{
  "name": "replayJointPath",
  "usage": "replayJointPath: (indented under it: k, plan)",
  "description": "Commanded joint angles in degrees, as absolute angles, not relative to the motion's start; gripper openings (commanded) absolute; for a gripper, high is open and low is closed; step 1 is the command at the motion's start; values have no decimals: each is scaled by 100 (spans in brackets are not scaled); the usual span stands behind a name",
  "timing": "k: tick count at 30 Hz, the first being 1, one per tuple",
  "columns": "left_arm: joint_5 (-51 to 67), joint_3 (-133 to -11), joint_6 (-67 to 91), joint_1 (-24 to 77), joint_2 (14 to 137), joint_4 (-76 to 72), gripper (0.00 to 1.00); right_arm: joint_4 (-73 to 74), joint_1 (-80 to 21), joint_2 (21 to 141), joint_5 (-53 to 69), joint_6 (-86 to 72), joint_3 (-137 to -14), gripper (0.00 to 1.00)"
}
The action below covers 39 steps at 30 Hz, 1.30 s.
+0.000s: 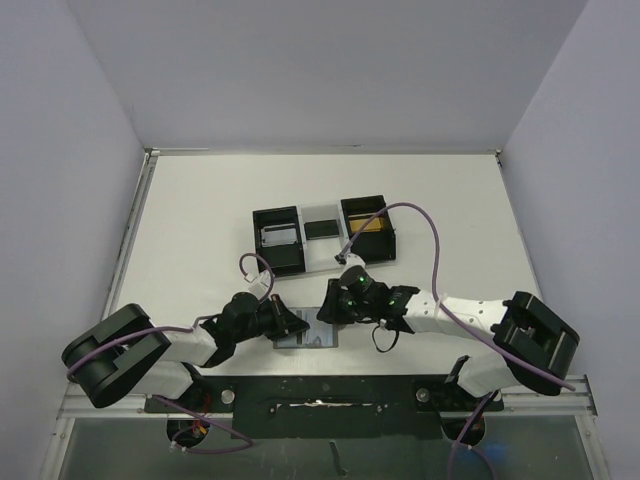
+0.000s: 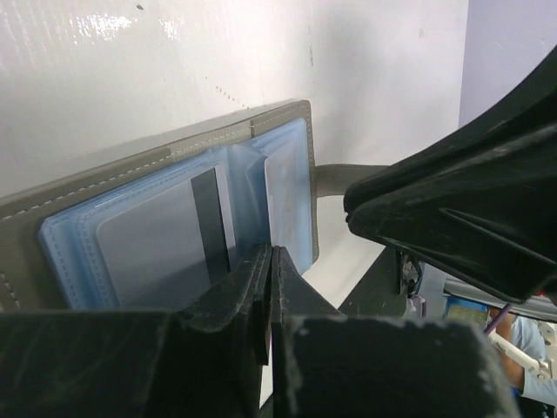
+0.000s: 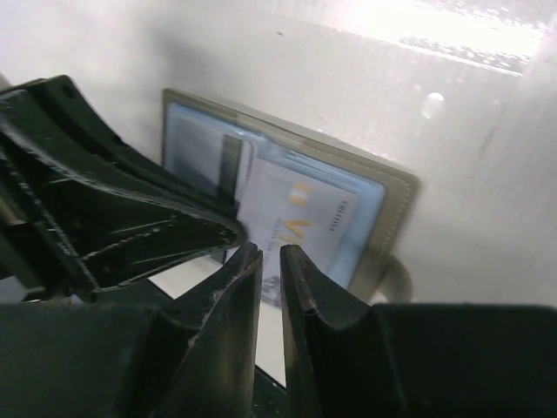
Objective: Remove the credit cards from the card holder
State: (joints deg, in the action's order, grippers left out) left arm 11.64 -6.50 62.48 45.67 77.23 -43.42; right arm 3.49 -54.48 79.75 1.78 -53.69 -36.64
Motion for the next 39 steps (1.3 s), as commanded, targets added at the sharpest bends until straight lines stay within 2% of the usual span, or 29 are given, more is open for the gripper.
replayJointPath:
  k: [1,10,28,30,34,39]
  plan:
    - [1183,-627,6211,4536,7593,-4500,0,-109,-5513,7970,268,-5432,-3894,18]
    - [1252,-589,6121,4513,7381,-4424,0,-168,-5713,8634,-154,-6342,-3326,18]
    - [1145,-482,6078,4245,6509,-3692,1,-196,-5368,8670,31,-5974,-3125,17]
    - [1124,-466,6098,4241,6443,-3738,6,-224,-5366,8666,69,-5937,-3137,17]
    - [1353,-500,6092,4209,6553,-4022,24,-470,-5355,8723,327,-5814,-3197,17]
    - [1826,-633,6112,4056,6935,-4401,28,-528,-5345,8868,398,-5834,-3272,17]
